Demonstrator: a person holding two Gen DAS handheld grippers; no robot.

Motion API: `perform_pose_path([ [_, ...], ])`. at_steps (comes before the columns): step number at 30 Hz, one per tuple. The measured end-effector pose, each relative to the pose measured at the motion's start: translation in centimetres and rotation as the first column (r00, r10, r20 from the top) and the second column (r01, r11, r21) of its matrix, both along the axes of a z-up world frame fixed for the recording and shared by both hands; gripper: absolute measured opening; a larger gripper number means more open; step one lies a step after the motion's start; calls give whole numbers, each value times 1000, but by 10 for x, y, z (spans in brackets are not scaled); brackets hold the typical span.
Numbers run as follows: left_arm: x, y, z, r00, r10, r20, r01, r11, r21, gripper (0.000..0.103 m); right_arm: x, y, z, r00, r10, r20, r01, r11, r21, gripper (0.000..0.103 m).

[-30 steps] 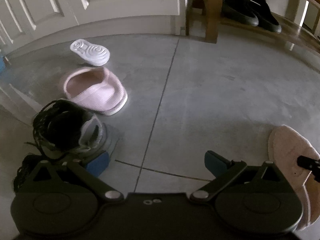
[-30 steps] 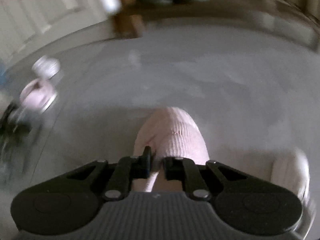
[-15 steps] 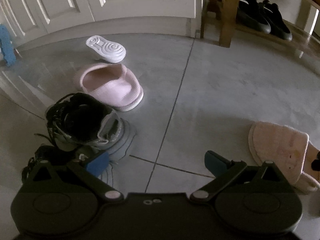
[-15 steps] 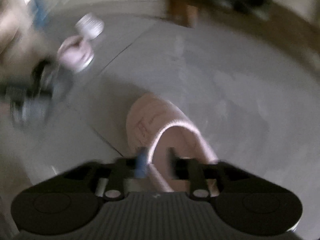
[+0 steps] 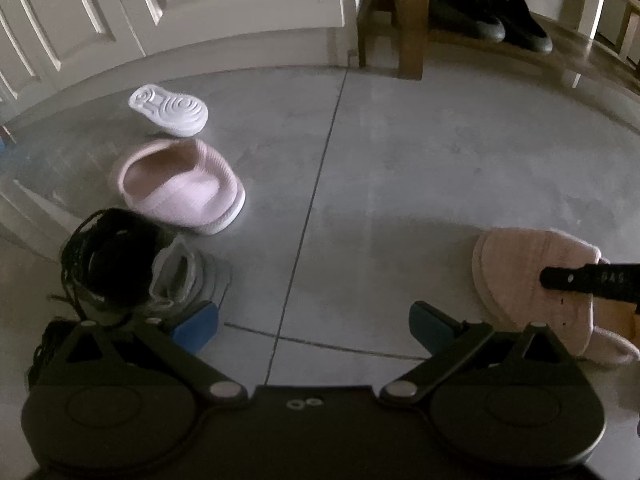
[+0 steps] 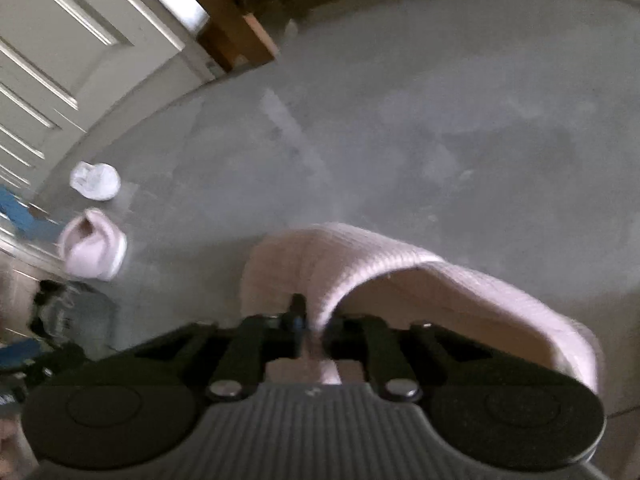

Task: Organize scattered shoes
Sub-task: 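Carry the pink slipper with the right gripper beside the white sneaker, open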

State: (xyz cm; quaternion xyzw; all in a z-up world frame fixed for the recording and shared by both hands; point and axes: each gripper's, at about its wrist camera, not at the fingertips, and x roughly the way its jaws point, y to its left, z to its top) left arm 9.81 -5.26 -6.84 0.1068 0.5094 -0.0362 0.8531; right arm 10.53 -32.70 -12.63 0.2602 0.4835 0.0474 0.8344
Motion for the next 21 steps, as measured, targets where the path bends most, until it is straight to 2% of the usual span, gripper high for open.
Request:
perform_pose_path([
  [1,0,3,-1,1000,11,-7,-11,1000,-1,103,-2,5,7,997,67,42,-65,996,-54,8],
  [3,0,8,-2,1000,29,-11,-29,1000,2,103,-8,16,22,963,246,109,-220,953,-206,8],
  [5,0,12,-1,999,42,-11,-42,999,5,103,-11,15,31,931,338,137,-299,922,-245,8],
  [7,0,16,2,998,61,0,-61,998,9,103,-14,8,42,898,393,197,-344,907,-241,8],
  [10,-1,18,4,997,74,7,-74,997,13,103,-19,0,68,820,490,296,-419,866,-273,8],
  [11,-2,18,5,997,77,5,-78,997,16,103,-19,-3,79,776,545,319,-474,836,-274,8],
  [13,-4,19,5,996,84,2,-84,996,20,103,-17,-2,94,687,658,309,-589,753,-293,8],
  [14,-5,19,5,996,88,0,-88,996,23,103,-16,0,101,623,730,280,-658,683,-316,8],
  [16,-7,19,6,996,90,-2,-90,996,28,103,-23,6,110,483,854,193,-786,520,-333,8],
  [19,-10,17,6,996,86,-1,-86,996,38,103,-35,15,112,291,954,79,-901,301,-312,8],
  [20,-10,15,5,997,80,-2,-80,996,41,103,-45,22,105,190,981,24,-937,189,-294,8],
  [21,-10,13,5,997,74,-4,-74,996,45,103,-53,27,98,114,993,-17,-955,105,-279,8],
])
